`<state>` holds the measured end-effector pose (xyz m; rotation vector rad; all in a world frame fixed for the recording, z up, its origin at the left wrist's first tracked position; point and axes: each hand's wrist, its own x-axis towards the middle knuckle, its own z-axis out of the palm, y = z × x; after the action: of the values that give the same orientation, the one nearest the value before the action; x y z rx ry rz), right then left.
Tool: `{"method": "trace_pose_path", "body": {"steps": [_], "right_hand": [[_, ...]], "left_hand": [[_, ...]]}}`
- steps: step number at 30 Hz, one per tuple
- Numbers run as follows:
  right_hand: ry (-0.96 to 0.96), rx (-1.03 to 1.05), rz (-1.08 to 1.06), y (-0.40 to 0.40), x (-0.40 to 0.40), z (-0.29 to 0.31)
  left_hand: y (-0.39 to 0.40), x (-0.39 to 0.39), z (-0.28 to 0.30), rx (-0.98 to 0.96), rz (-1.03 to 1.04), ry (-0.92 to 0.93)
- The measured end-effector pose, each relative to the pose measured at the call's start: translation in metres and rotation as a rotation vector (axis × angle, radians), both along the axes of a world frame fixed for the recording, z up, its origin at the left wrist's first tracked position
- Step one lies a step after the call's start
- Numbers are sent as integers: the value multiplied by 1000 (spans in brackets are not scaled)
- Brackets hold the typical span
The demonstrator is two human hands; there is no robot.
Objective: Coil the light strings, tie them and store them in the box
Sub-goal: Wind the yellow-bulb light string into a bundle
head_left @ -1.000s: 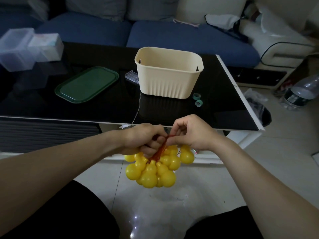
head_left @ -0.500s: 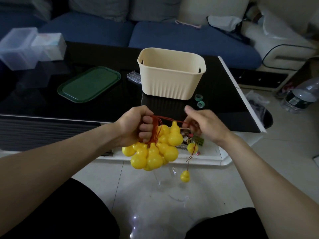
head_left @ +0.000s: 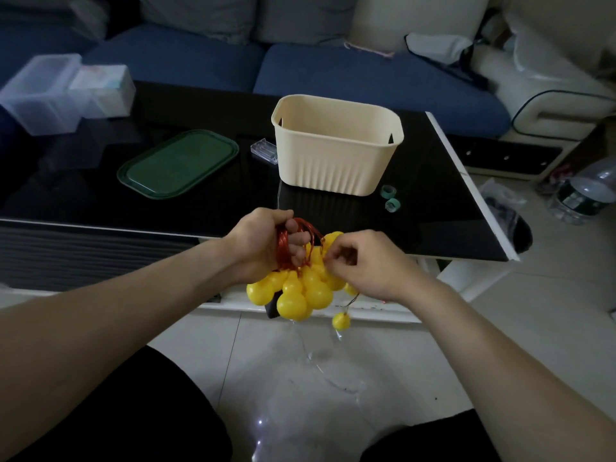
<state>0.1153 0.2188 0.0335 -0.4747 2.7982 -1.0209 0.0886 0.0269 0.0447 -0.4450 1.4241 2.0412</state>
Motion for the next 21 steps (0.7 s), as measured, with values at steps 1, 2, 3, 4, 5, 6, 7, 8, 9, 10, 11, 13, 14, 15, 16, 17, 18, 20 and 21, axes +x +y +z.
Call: {"method": "trace_pose_path", "body": {"steps": [1, 2, 3, 4, 5, 6, 7, 8, 9, 10, 11, 13, 14, 15, 16, 17, 18, 20, 21], "right_hand": [[10, 24, 19, -4, 2, 1], [23, 45, 35, -8, 4, 2], [40, 65, 49, -12, 5, 3], [55, 80, 54, -14, 7, 4], [68, 90, 52, -15, 7, 5], [76, 95, 49, -15, 7, 5], [78, 101, 47, -15, 6, 6], [77, 103, 43, -14, 6, 7], [78, 105, 35, -12, 5, 7], [90, 103, 29, -11, 5, 7], [113, 100, 23, -11, 6, 7], [168, 101, 33, -12, 8, 7], [193, 101, 42, -14, 10, 8], [212, 100, 48, -16, 12, 9], [231, 91, 45, -18, 13, 10], [244, 79, 34, -19, 15, 11], [249, 60, 17, -21, 17, 13], [240, 9, -20, -20, 18, 16], [240, -9, -34, -20, 19, 18]], "left_hand": [[2, 1, 1, 20, 9, 0], [3, 3, 2, 38, 18, 1], [5, 4, 2, 56, 28, 2], [7, 5, 3, 73, 36, 5], [8, 6, 3, 85, 42, 11], [9, 6, 3, 97, 51, 19], [10, 5, 2, 109, 63, 30], [11, 5, 2, 118, 77, 43], [10, 4, 3, 123, 93, 57], [10, 3, 4, 127, 109, 67], [9, 3, 4, 133, 125, 71], [8, 2, 5, 150, 157, 78], [8, 1, 5, 148, 168, 91], [9, 0, 5, 136, 172, 112], [10, 0, 4, 111, 167, 141], [10, 0, 3, 62, 156, 182], [10, 0, 2, -8, 142, 231], [10, 0, -1, -130, 108, 313], [9, 0, -2, -158, 99, 328]]}}
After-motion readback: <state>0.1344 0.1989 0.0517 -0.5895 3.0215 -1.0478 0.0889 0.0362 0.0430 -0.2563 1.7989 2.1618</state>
